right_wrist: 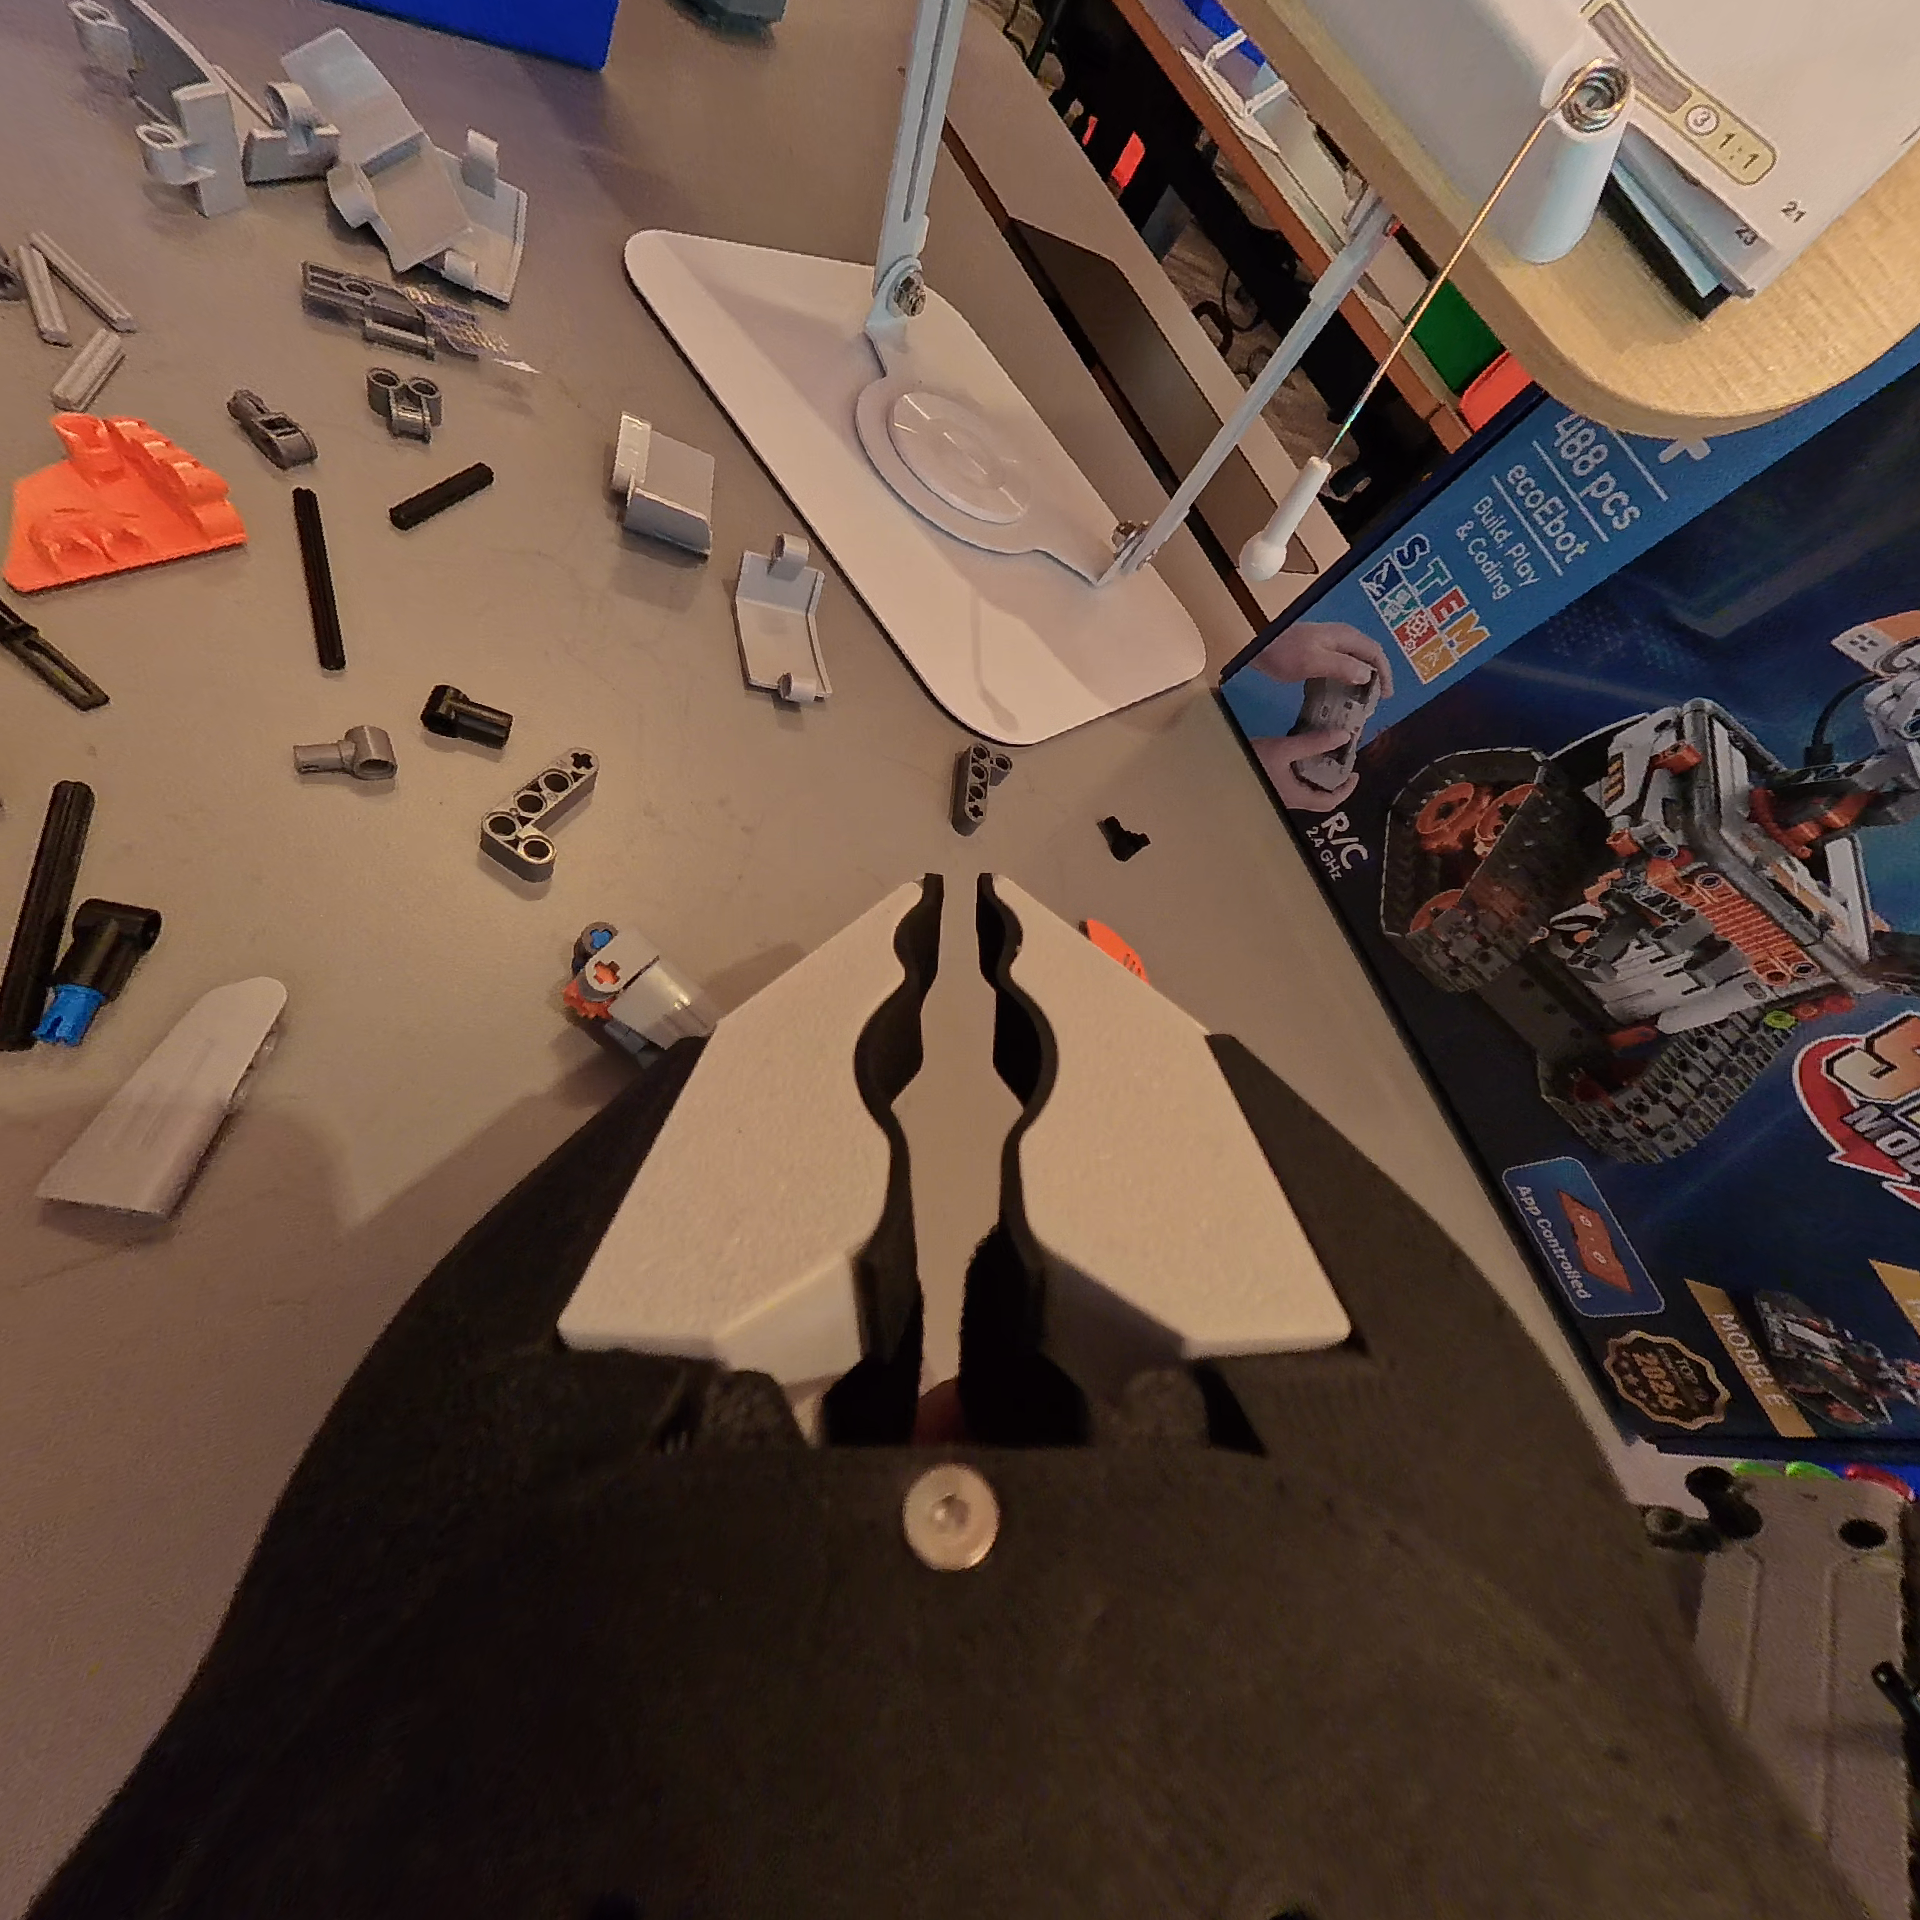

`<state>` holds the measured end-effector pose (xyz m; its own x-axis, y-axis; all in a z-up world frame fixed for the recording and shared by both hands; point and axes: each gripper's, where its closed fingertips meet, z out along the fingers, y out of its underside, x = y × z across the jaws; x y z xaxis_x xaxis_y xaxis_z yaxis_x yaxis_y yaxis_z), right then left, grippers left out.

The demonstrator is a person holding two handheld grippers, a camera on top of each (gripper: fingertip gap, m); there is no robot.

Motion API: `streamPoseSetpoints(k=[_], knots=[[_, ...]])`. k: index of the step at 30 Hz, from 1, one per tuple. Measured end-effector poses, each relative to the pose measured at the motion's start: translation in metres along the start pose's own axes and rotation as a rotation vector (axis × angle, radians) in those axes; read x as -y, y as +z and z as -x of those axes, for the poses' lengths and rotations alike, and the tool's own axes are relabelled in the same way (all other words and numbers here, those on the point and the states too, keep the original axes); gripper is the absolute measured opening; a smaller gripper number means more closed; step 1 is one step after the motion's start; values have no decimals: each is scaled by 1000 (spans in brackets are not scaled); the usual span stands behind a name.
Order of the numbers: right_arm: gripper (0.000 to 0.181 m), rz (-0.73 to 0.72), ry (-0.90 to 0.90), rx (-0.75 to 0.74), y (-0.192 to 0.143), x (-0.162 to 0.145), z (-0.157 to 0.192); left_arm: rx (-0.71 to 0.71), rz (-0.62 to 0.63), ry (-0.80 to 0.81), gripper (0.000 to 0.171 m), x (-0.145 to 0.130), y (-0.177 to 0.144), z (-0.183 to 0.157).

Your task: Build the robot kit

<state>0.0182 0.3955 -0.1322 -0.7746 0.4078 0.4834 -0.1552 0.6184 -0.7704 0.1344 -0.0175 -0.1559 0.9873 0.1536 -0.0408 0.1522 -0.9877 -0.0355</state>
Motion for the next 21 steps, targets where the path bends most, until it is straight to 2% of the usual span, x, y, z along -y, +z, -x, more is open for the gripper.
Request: streamPoseSetpoints(k=[7, 11, 13, 18, 21], knots=[[5, 0, -1, 13, 0, -1, 2, -104, 102, 4, 36, -16, 3, -20], [5, -2, -3, 14, -1, 0, 3, -9, 155, -31, 29, -29, -3, 0], [5, -5, -2, 15, -1, 1, 3, 80, 280, -76, 24, -56, -11, 19], [5, -5, -7, 17, -1, 1, 3, 98, 336, -138, 24, -78, -28, 29], [5, -11, -6, 13, -3, 3, 2, 51, 299, -130, 28, -72, -23, 22]])
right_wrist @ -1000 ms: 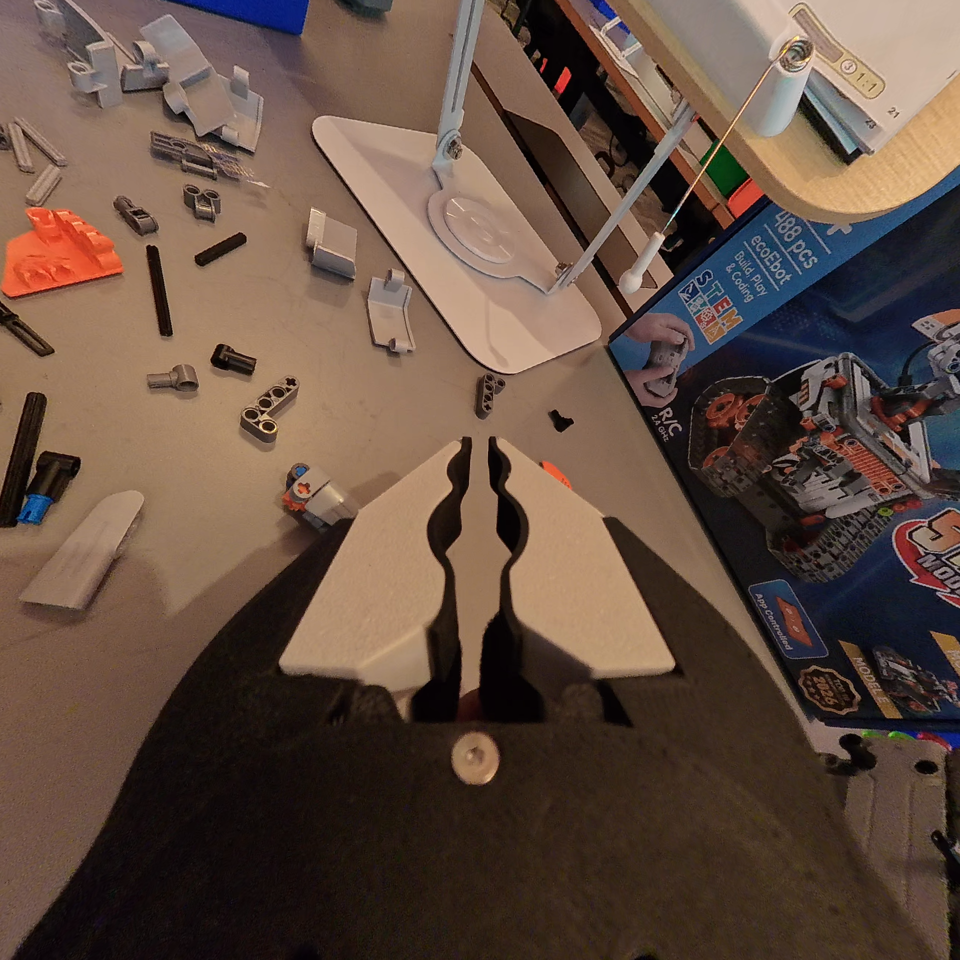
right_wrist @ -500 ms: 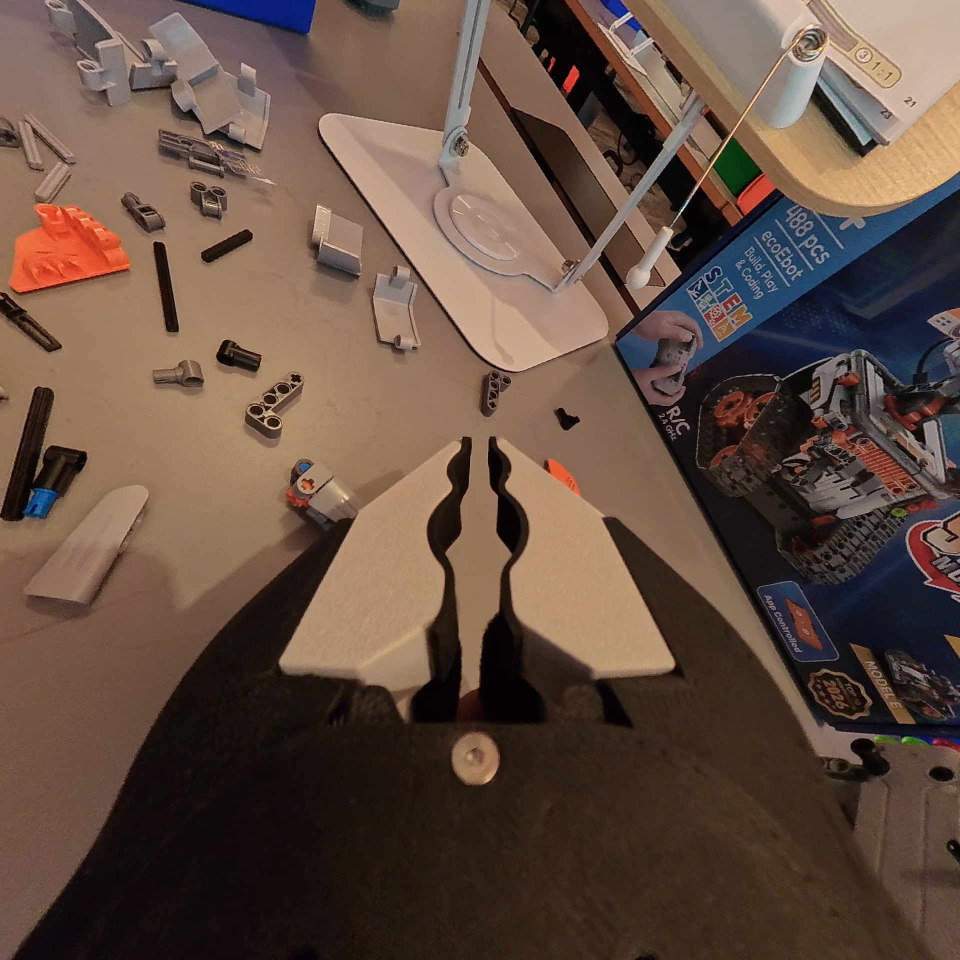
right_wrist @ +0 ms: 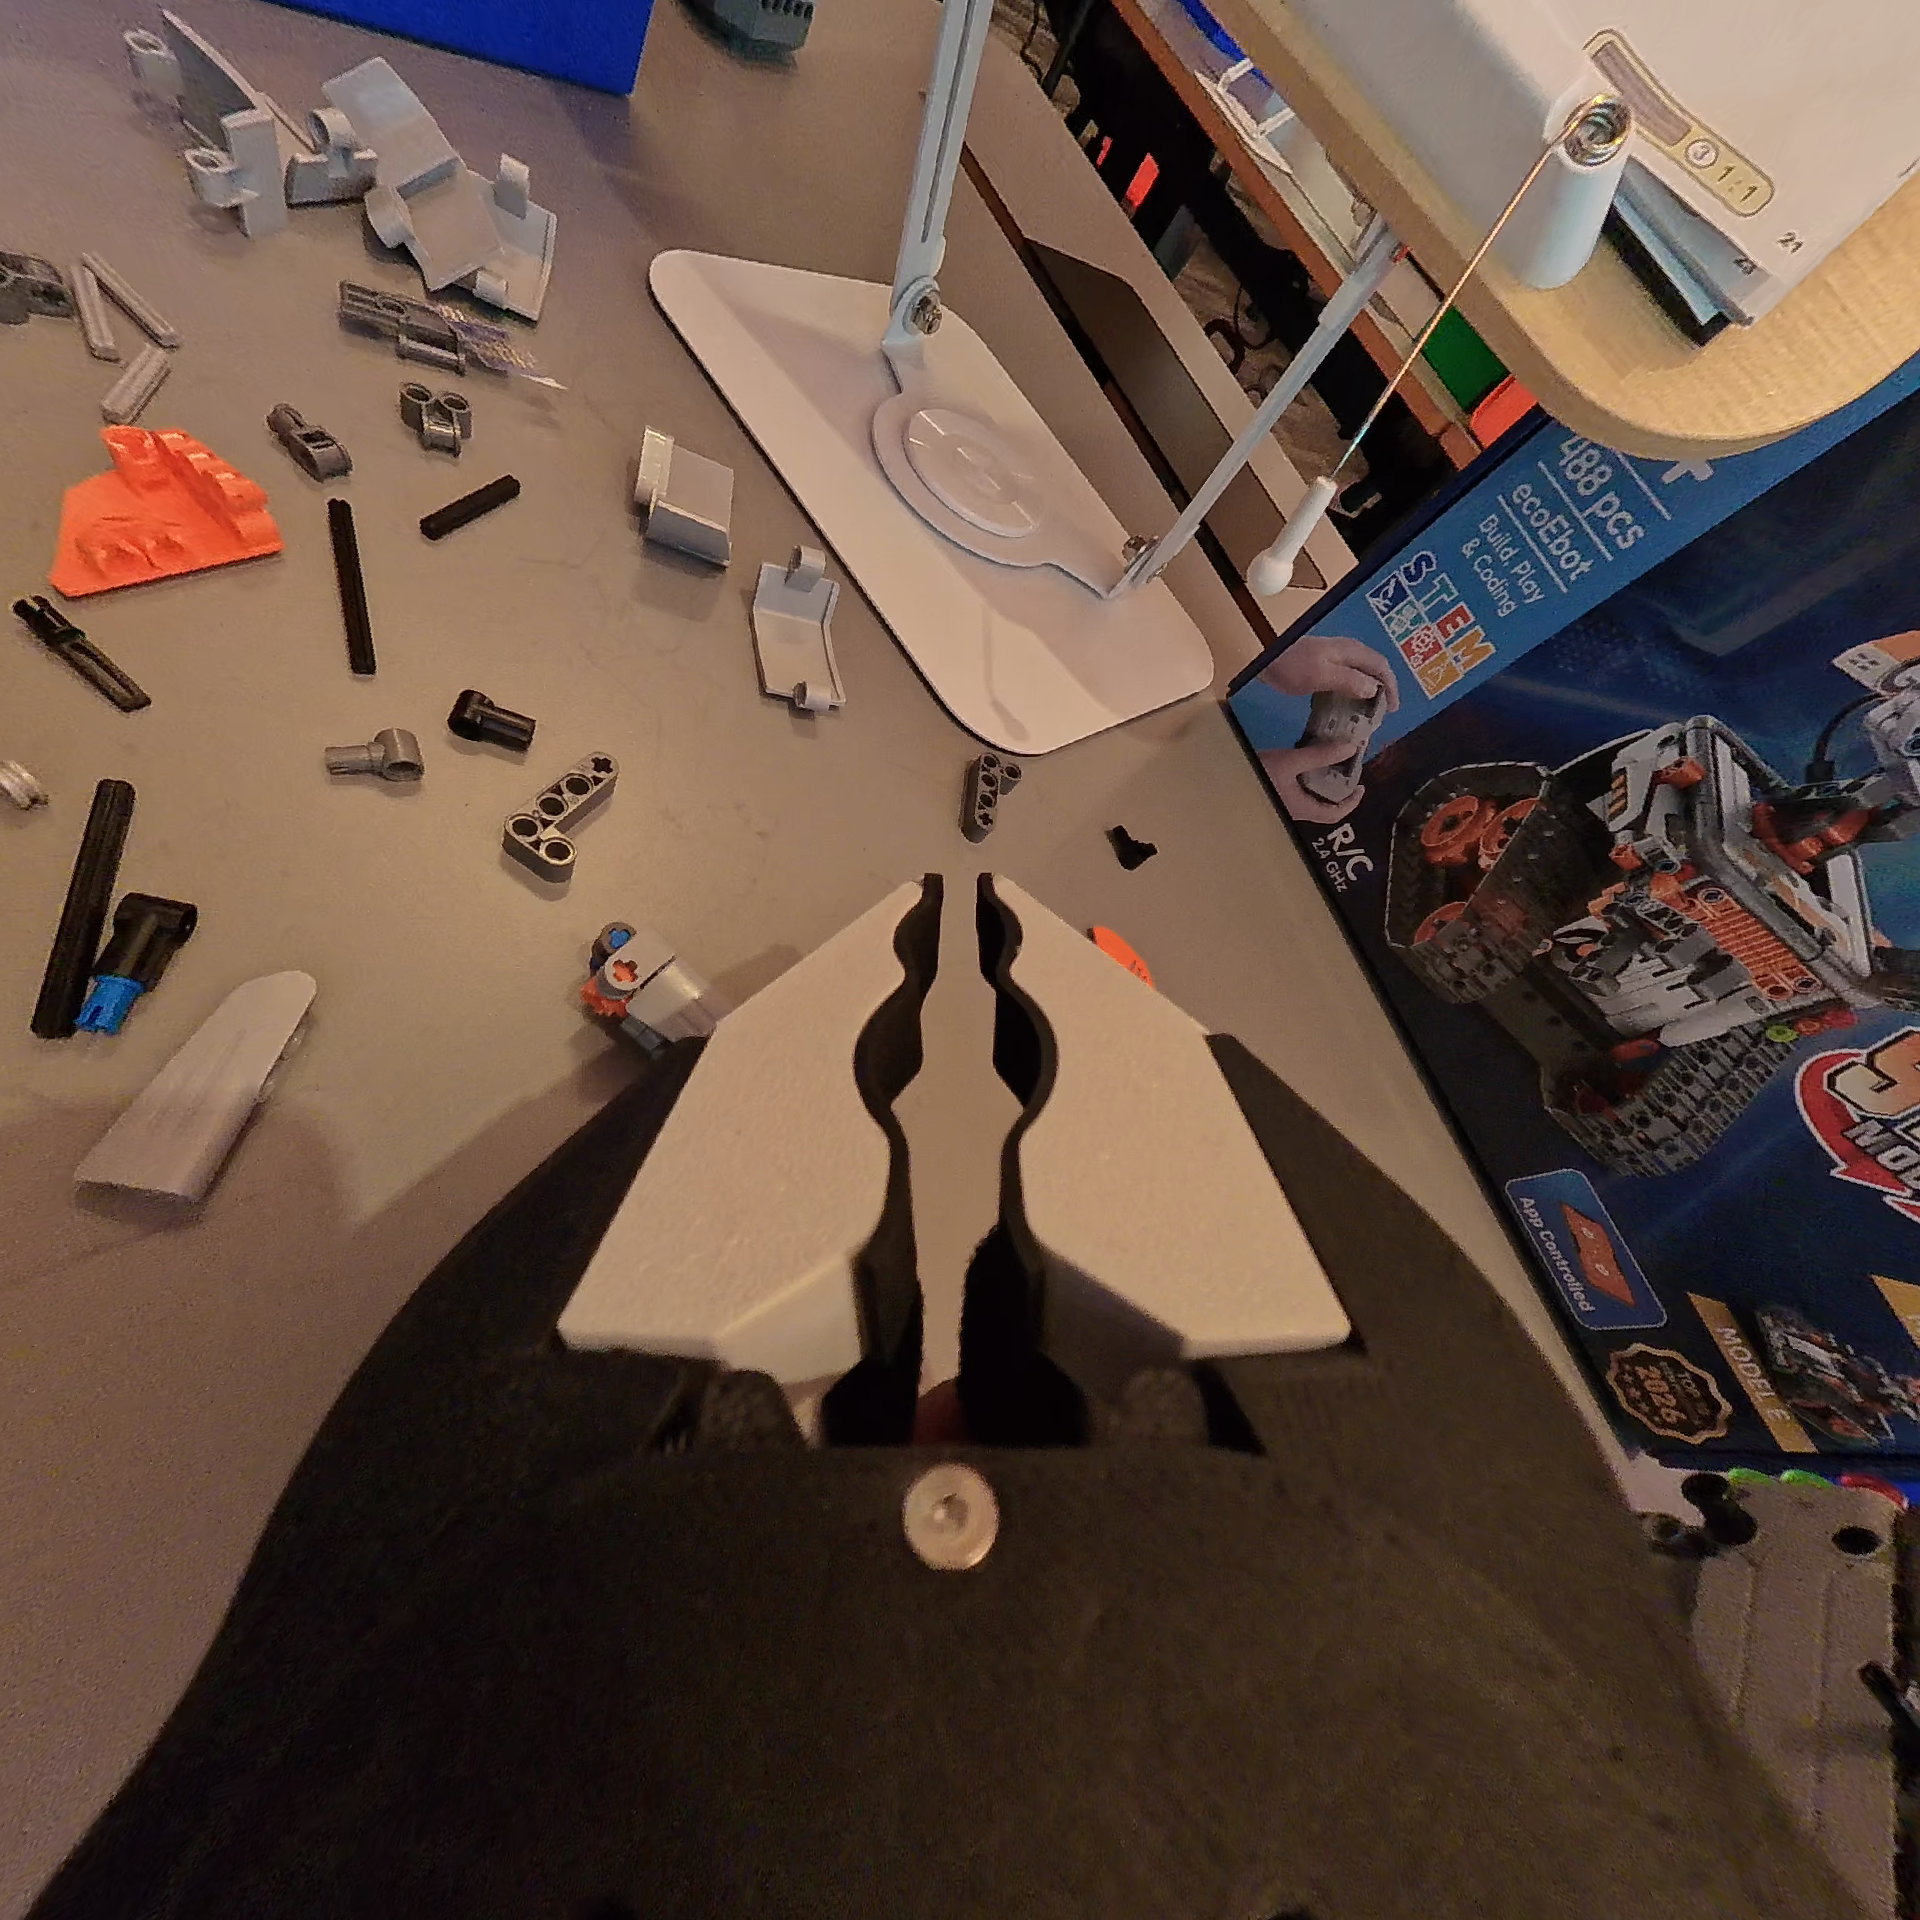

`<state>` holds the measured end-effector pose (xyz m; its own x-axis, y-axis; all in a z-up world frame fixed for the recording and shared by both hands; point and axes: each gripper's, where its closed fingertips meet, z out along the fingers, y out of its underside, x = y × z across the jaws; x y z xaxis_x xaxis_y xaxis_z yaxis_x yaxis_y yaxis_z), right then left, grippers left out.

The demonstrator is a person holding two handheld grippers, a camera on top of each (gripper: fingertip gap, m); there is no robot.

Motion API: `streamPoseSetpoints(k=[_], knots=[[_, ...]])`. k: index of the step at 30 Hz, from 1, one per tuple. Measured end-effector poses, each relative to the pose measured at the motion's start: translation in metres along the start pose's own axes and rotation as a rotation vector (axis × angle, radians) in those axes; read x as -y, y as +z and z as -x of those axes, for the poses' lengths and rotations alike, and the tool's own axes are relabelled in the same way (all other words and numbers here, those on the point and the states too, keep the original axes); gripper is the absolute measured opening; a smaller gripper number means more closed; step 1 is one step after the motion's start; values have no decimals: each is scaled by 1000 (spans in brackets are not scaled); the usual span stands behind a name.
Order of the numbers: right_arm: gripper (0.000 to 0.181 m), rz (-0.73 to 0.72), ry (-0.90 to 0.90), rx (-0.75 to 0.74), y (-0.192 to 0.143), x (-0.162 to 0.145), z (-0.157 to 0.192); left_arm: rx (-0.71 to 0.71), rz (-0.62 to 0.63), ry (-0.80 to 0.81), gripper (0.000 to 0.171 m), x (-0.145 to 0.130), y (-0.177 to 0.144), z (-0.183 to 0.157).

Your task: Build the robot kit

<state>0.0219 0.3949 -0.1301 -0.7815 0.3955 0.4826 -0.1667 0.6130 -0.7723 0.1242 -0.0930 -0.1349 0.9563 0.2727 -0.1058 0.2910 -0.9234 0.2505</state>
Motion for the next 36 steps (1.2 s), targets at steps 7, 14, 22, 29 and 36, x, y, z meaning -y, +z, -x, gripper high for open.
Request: streamPoseSetpoints(k=[7, 14, 22, 29, 36], knots=[[5, -2, -2, 1, 0, 0, 0, -74, -54, 57, 32, 21, 12, -17], [5, -3, 1, 0, -1, 0, 0, -122, -209, 160, 28, 61, 10, -43], [5, -7, -1, -2, -3, 1, -1, -94, -252, 211, 19, 79, 24, -46], [5, -10, -1, -1, -3, 2, -1, -92, -279, 221, 11, 83, 24, -46], [5, -14, -2, -3, -5, 2, -1, -81, -271, 165, 16, 77, 24, -41]])
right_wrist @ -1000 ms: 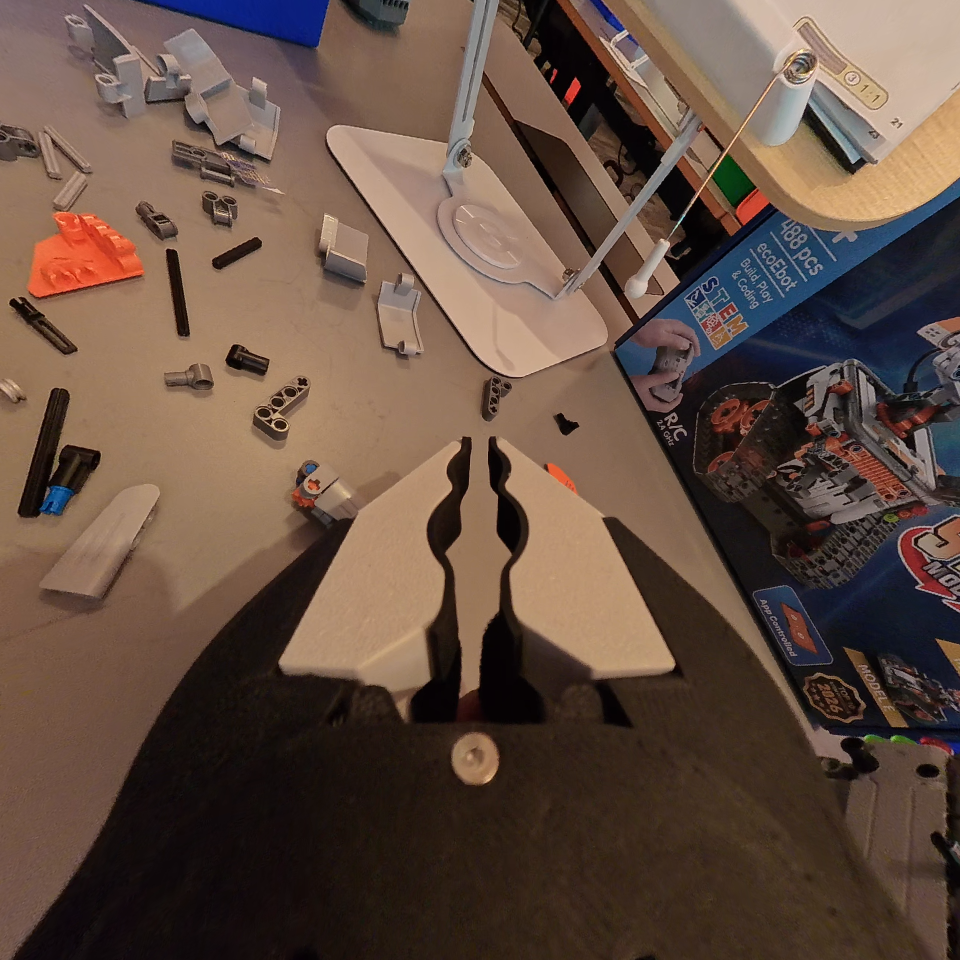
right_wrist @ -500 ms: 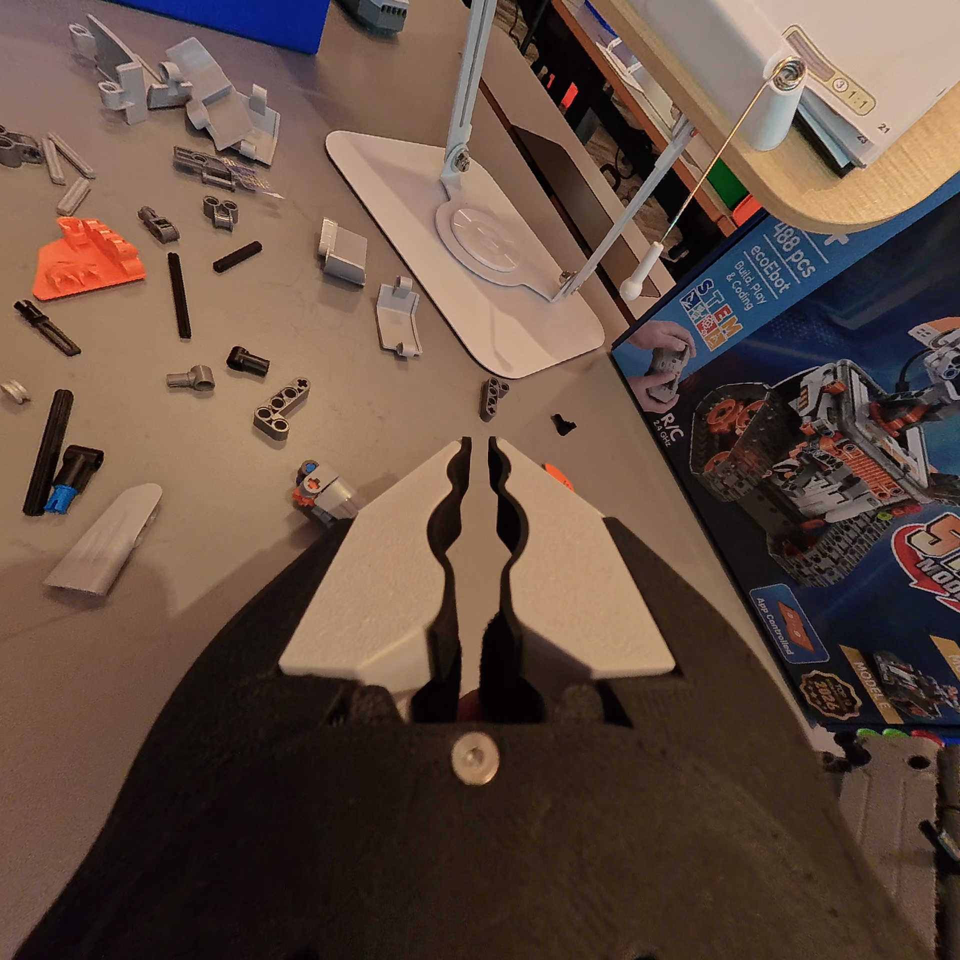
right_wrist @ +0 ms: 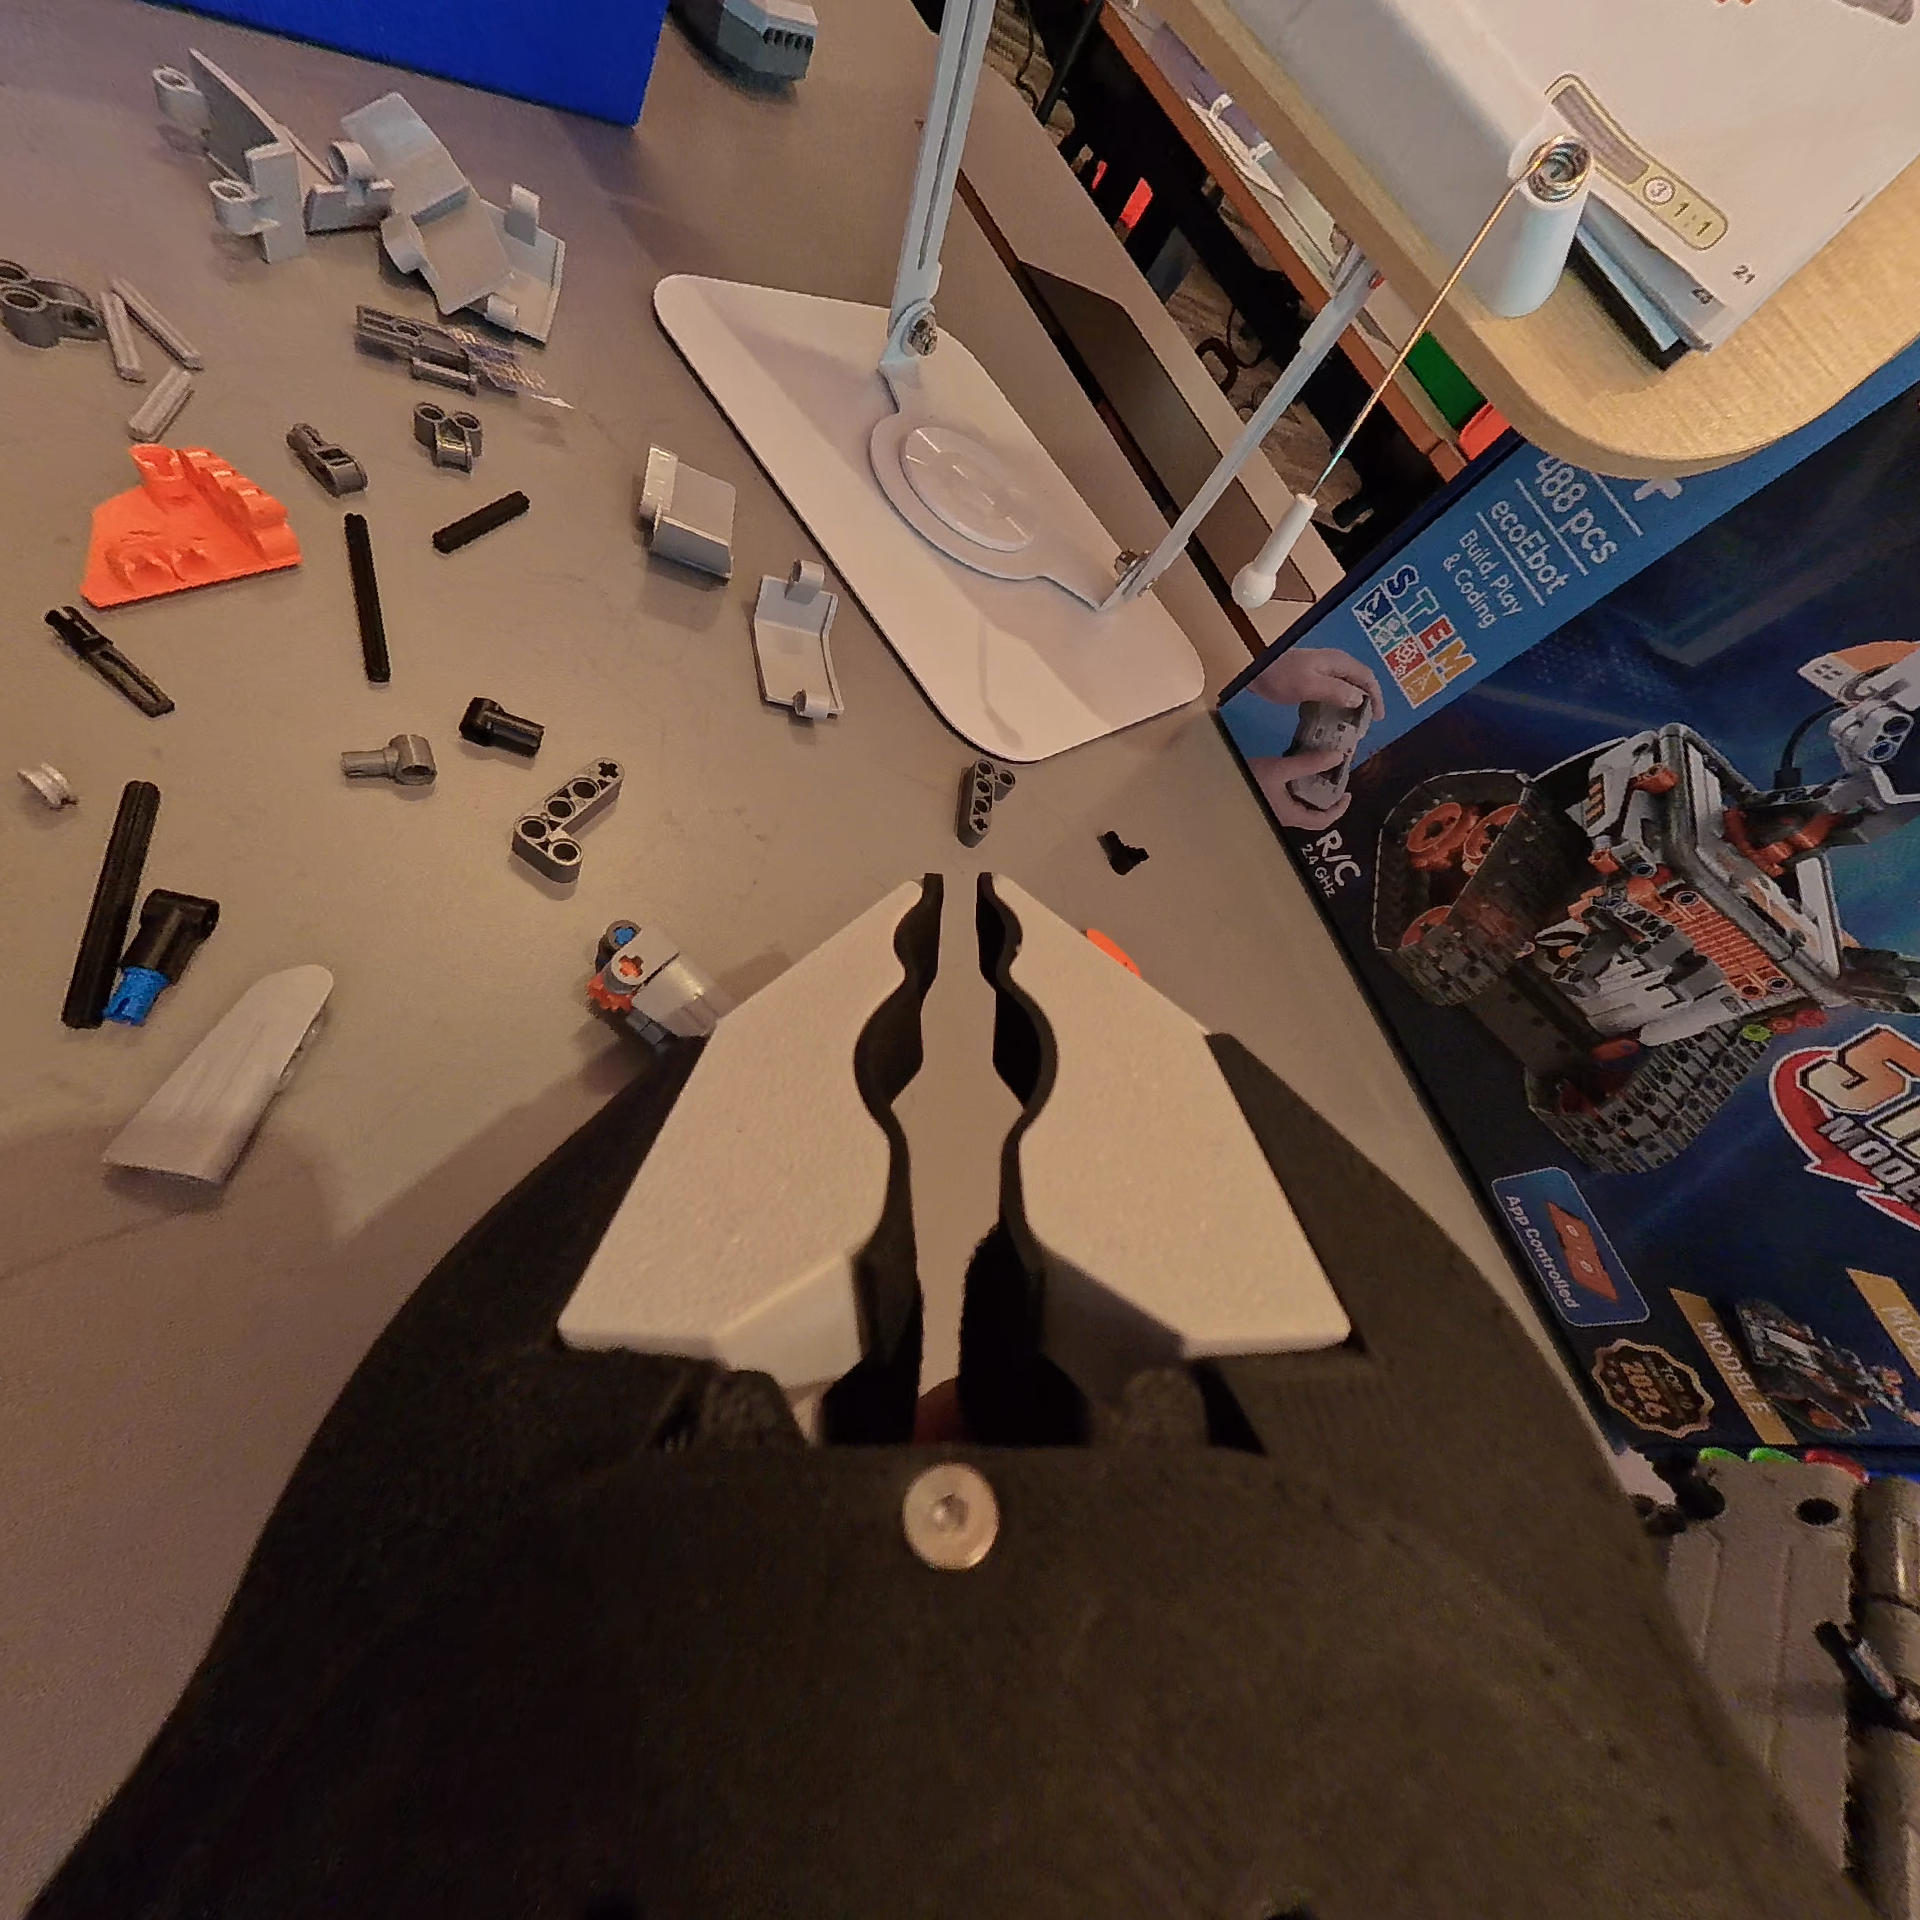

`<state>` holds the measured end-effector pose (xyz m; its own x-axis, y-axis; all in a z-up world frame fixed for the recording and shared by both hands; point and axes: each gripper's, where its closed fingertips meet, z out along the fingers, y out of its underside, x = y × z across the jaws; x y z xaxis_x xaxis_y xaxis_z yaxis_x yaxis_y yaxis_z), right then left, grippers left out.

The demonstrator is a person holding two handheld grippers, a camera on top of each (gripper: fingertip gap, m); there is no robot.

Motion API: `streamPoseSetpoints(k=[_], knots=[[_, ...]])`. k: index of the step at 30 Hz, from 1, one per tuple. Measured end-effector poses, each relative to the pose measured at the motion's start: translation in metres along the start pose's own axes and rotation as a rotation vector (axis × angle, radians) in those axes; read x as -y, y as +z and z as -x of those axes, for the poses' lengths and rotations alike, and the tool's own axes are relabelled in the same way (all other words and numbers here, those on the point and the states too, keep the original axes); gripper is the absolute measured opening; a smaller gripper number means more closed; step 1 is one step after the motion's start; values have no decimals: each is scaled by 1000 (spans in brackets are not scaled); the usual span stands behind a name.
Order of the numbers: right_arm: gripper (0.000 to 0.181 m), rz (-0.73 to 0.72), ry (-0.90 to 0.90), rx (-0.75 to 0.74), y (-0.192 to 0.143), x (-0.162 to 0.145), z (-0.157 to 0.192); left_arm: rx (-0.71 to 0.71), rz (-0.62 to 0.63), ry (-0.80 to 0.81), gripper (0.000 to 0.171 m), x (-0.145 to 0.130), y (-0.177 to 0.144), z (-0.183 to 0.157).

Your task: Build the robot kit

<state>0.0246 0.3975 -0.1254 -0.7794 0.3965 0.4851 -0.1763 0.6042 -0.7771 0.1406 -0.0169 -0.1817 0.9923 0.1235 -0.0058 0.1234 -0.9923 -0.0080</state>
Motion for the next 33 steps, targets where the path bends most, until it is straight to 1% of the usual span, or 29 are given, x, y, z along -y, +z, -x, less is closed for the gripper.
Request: streamPoseSetpoints(k=[2, 4, 7, 11, 17, 22, 27, 33], knots=[[5, 0, 0, 0, 0, 0, 0, 24, 0, -29, 19, -6, -7, 6], [5, 0, 0, -1, -1, 0, 0, 37, -39, -61, 22, -7, -19, 11], [5, -2, 1, -1, -1, 0, -1, 107, -13, -103, 25, -23, -35, 27], [5, 0, 1, 2, 0, 0, 0, 119, -4, -154, 32, -38, -45, 37], [5, 3, 2, 5, 0, -1, 1, 115, 61, -192, 35, -57, -39, 45], [5, 5, 1, 6, 1, -1, 1, 159, 111, -215, 37, -70, -41, 60], [5, 5, 2, 7, 0, -1, 1, 147, 122, -221, 37, -73, -37, 69], [5, 10, 0, 9, 1, -2, 2, 84, 250, -200, 37, -84, -18, 69]])
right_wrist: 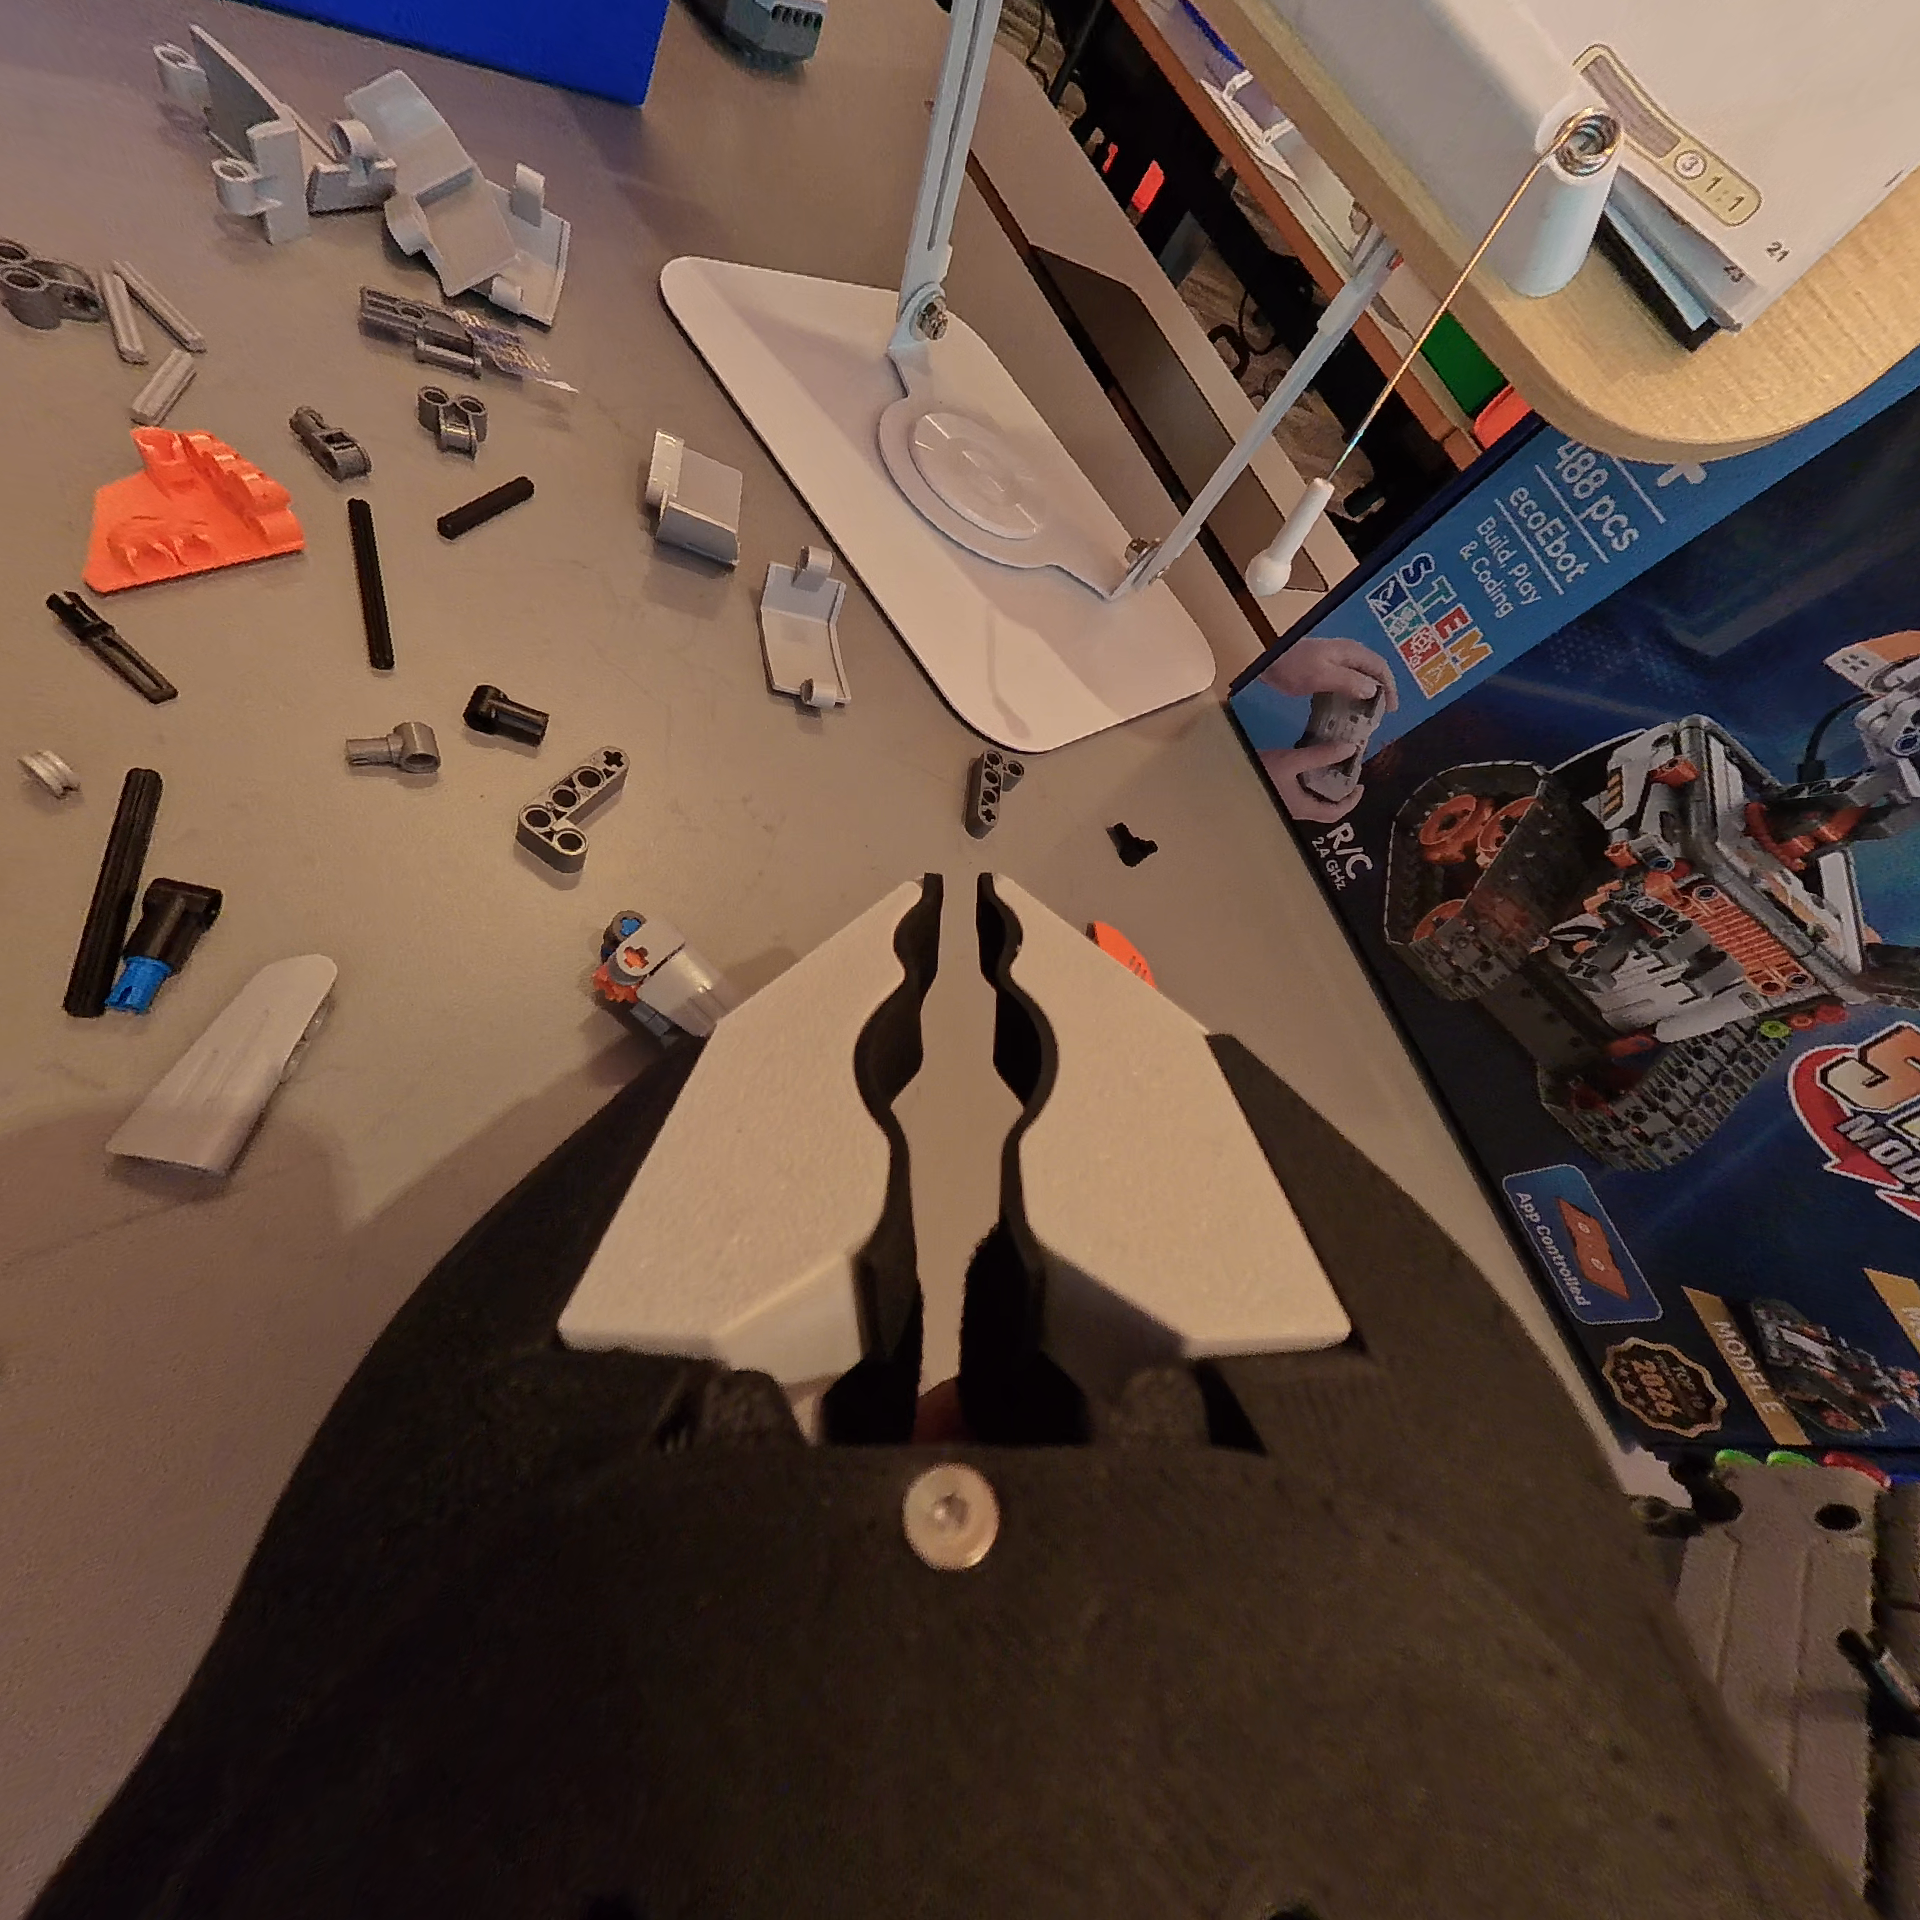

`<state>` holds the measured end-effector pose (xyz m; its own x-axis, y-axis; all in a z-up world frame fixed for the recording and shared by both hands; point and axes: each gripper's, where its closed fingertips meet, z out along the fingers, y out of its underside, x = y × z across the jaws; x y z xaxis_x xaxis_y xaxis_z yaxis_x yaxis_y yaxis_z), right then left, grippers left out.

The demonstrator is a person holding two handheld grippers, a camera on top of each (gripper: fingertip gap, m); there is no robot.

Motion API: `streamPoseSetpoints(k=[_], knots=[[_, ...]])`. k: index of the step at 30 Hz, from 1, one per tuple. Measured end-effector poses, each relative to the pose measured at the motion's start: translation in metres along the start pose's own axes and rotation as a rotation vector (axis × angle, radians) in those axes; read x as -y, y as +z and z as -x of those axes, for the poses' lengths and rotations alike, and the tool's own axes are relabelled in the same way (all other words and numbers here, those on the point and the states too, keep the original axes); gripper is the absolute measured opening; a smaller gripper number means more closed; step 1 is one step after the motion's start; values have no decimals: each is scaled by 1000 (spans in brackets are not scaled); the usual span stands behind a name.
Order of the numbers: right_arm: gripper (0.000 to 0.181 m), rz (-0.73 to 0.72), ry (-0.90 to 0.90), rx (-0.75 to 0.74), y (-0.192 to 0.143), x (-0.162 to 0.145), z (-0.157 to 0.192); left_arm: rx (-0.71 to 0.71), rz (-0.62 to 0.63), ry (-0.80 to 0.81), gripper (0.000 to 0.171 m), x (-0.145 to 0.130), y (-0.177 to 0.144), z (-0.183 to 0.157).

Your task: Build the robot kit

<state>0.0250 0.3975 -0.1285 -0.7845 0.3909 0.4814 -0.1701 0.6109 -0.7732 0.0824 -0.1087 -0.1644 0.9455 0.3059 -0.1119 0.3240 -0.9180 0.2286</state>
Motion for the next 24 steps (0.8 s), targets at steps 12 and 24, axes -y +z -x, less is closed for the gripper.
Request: streamPoseSetpoints(k=[12, 24], knots=[[5, 7, 9, 10, 0, -2, 1, -218, -2, 74, 22, 8, 8, -44], [5, 2, 2, 0, -1, -1, -1, 79, -88, -38, 32, 15, 6, 35]])
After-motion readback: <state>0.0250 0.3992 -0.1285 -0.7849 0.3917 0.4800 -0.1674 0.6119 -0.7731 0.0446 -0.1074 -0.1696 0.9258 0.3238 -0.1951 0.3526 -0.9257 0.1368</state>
